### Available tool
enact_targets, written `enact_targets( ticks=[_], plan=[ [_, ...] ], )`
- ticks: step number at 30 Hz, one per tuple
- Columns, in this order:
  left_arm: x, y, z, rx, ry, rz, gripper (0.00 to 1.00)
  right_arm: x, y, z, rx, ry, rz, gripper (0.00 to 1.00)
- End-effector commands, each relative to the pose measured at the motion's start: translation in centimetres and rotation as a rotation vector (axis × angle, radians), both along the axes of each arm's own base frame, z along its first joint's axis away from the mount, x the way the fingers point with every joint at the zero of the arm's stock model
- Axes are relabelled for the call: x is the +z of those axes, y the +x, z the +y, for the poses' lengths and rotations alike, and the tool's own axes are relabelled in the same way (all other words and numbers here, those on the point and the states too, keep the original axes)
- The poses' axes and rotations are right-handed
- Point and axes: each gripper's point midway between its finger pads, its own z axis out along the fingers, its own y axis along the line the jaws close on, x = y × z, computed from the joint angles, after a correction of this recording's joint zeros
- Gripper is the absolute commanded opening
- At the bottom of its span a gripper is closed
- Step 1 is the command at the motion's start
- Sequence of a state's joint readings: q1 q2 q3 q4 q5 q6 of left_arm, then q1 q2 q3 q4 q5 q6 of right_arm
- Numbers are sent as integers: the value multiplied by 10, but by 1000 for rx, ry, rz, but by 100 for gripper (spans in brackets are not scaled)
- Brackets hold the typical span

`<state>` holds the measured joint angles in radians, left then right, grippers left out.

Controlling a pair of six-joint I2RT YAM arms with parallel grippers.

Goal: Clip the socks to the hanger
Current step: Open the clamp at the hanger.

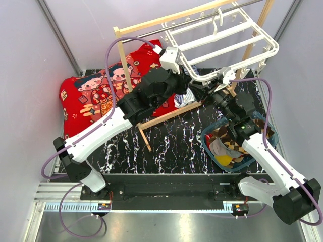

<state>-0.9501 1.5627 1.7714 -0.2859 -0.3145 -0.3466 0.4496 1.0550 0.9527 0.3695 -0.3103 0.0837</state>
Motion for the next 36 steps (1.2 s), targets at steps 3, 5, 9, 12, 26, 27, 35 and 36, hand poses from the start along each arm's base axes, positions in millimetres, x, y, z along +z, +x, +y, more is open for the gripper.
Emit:
enact_targets(
  ticks=[3,5,9,12,26,27,35,36],
  plan=[
    [31,-3,-4,-36,-75,-63,3,8,-6,-11,-32,63,-16,59],
    [31,-5,-5,-47,-81,-64,1,0,-7,-15,-48,92,22,69],
    [35,-9,-8,-82,-100,-81,0,-7,-18,-16,-18,153,75,85],
    [40,-15,-10,-124,-119,-99,0,-13,-29,-15,34,209,114,92],
    [65,-46,-8,-346,-229,-207,0,19,-58,-28,344,500,117,87],
    [65,-49,-10,-369,-230,-212,0,19,-61,-26,373,494,115,85],
    [71,-55,-19,-447,-265,-226,1,31,-56,-23,420,487,80,84],
    [70,-56,-21,-459,-263,-225,1,33,-55,-24,415,487,75,84]
  ],
)
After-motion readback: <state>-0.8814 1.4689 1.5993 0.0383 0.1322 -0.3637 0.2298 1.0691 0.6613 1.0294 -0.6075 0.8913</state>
